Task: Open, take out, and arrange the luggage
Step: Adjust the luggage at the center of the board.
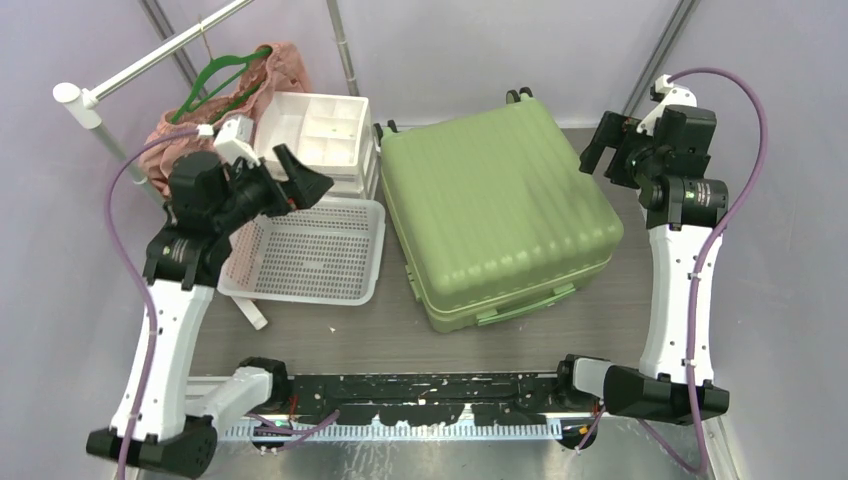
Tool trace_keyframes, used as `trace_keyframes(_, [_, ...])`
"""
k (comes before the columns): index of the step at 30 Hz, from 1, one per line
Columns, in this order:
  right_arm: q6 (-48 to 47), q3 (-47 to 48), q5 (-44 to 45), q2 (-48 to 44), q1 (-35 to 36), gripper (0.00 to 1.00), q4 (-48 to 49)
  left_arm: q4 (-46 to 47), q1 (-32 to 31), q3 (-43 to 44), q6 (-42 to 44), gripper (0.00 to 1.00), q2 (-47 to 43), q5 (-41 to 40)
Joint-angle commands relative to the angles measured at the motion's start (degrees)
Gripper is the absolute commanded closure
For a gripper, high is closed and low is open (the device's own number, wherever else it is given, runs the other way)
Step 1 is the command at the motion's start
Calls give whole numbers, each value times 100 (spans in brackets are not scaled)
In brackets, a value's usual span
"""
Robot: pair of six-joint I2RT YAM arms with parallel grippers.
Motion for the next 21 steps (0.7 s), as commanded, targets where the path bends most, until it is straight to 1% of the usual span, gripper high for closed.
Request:
trace_keyframes(1, [99, 552, 374, 52, 54, 0, -337, -265, 258, -286, -375, 1, -709, 16])
trace_keyframes(4, [3, 730, 562, 100, 71, 0, -447, -333, 400, -538, -744, 2, -1001, 303])
trace_keyframes(6, [-215, 802, 502, 104, 89, 0, -496, -353, 425, -635, -959, 2, -1075, 488])
trace_keyframes(8, [-527, 904, 246, 98, 113, 0, -587, -404, 199, -690, -1078, 2, -1110, 367])
trace_keyframes(11, [-1103, 1047, -274, 79, 224, 0, -804, -490, -792, -621, -1127, 3, -1020, -558])
trace_keyframes(16, [-1902, 1707, -584, 458, 395, 0, -1607, -831, -3033, -60, -860, 2, -128, -2318])
trace_keyframes(18, [-2100, 1990, -788, 714, 261, 0, -1906, -859, -3551, 58, -770, 3, 188, -2698])
trace_keyframes(21, [-2370, 2242, -1319, 1030, -350, 0, -2006, -686, -3986, 26, -715, 6, 416, -3087])
